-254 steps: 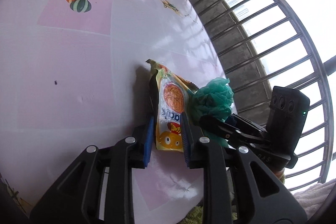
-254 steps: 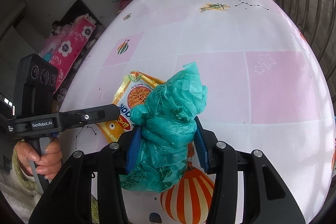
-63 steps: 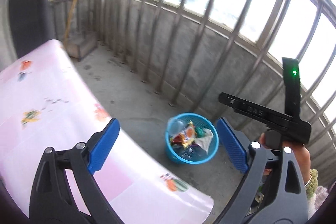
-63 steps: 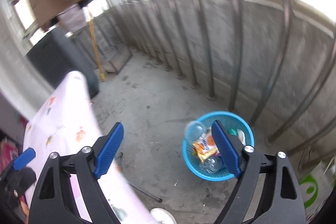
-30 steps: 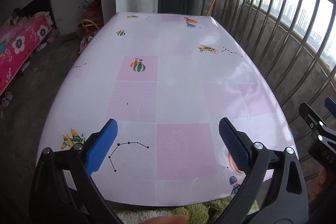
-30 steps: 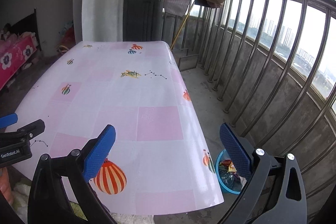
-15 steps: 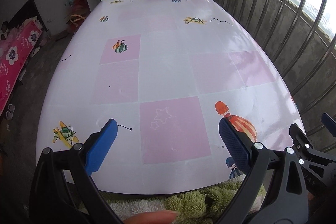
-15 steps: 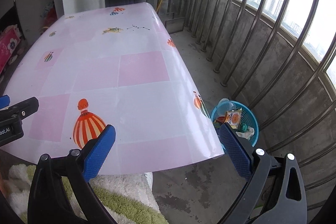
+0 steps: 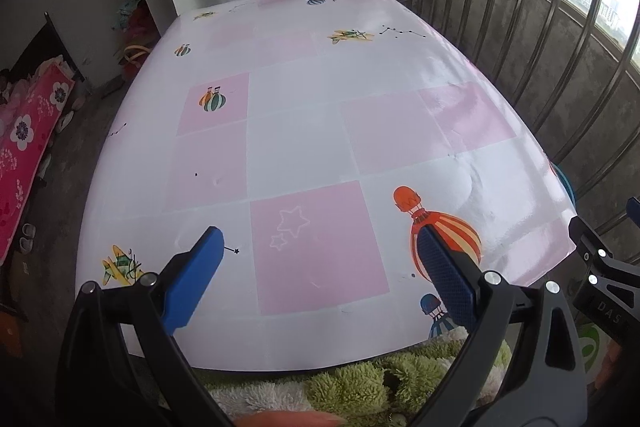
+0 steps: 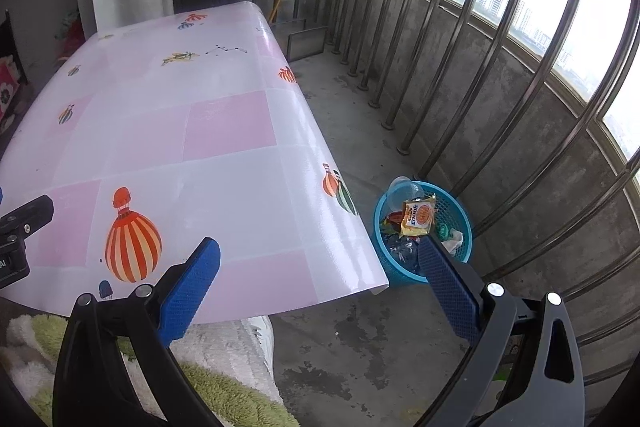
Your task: Collect trash
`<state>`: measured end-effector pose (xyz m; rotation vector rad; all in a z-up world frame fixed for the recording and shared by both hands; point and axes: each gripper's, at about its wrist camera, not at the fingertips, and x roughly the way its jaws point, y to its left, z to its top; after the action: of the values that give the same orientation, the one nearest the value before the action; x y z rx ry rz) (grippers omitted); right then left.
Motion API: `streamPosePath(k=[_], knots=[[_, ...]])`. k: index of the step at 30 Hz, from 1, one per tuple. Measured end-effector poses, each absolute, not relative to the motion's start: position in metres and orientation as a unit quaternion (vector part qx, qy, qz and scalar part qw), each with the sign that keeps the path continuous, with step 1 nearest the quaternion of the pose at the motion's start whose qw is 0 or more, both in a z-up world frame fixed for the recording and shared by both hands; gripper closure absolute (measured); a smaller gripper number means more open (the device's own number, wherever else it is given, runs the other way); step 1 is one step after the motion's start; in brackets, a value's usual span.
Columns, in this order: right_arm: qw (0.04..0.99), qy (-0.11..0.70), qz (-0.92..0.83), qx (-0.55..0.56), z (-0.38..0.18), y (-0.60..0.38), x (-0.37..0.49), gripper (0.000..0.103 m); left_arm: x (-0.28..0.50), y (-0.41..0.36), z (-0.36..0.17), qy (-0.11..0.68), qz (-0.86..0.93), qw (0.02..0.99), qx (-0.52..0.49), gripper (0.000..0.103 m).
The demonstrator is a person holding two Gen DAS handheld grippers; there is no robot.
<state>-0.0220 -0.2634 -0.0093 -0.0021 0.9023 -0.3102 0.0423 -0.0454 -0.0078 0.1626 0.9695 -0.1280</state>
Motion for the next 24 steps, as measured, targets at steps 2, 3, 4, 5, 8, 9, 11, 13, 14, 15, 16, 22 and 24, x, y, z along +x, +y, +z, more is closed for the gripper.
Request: streamPosePath(k=[2, 3, 4, 5, 8, 9, 11, 13, 14, 15, 16, 22, 24], knots=[[0.889, 0.433, -0.151, 0.000, -0.0091, -0.2644, -0.0227, 0.007, 0.0415, -0.0475, -0.0078, 0.465, -0.065, 0.879, 0.082, 0.010], [0.889, 0.433, -0.151, 0.000, -0.0090, -0.2648, -0.0229, 0.007, 0.0416, -0.0479, -0.0076, 0.465, -0.066, 0.879, 0.083, 0.010], [0.889, 0.433, -0.152, 0.001, -0.0092, -0.2651, -0.0231, 0.007, 0.0412, -0.0488, -0.0074, 0.465, -0.068, 0.879, 0.083, 0.010], [0.888, 0.433, -0.152, 0.001, -0.0094, -0.2653, -0.0235, 0.007, 0.0410, -0.0494, -0.0072, 0.465, -0.069, 0.878, 0.084, 0.010], [0.889, 0.433, -0.153, 0.003, -0.0093, -0.2653, -0.0242, 0.007, 0.0407, -0.0502, -0.0068, 0.465, -0.071, 0.878, 0.086, 0.010], [0.889, 0.433, -0.152, 0.003, -0.0091, -0.2663, -0.0241, 0.007, 0.0406, -0.0502, -0.0067, 0.465, -0.071, 0.878, 0.086, 0.010], [0.889, 0.433, -0.152, 0.003, -0.0091, -0.2667, -0.0240, 0.007, 0.0405, -0.0500, -0.0063, 0.465, -0.070, 0.878, 0.086, 0.010], [0.888, 0.433, -0.152, 0.003, -0.0091, -0.2667, -0.0239, 0.007, 0.0404, -0.0496, -0.0057, 0.464, -0.069, 0.879, 0.085, 0.010], [0.888, 0.433, -0.152, 0.003, -0.0091, -0.2666, -0.0240, 0.007, 0.0404, -0.0494, -0.0054, 0.464, -0.069, 0.879, 0.085, 0.010], [0.889, 0.432, -0.153, 0.003, -0.0087, -0.2666, -0.0240, 0.007, 0.0403, -0.0492, -0.0051, 0.463, -0.069, 0.879, 0.085, 0.010], [0.889, 0.432, -0.153, 0.003, -0.0077, -0.2675, -0.0237, 0.007, 0.0401, -0.0491, -0.0049, 0.463, -0.069, 0.879, 0.084, 0.010], [0.890, 0.430, -0.154, 0.004, -0.0055, -0.2673, -0.0233, 0.007, 0.0399, -0.0491, -0.0049, 0.464, -0.070, 0.879, 0.085, 0.010], [0.890, 0.429, -0.154, 0.004, -0.0055, -0.2673, -0.0233, 0.007, 0.0396, -0.0493, -0.0047, 0.464, -0.069, 0.879, 0.085, 0.010]])
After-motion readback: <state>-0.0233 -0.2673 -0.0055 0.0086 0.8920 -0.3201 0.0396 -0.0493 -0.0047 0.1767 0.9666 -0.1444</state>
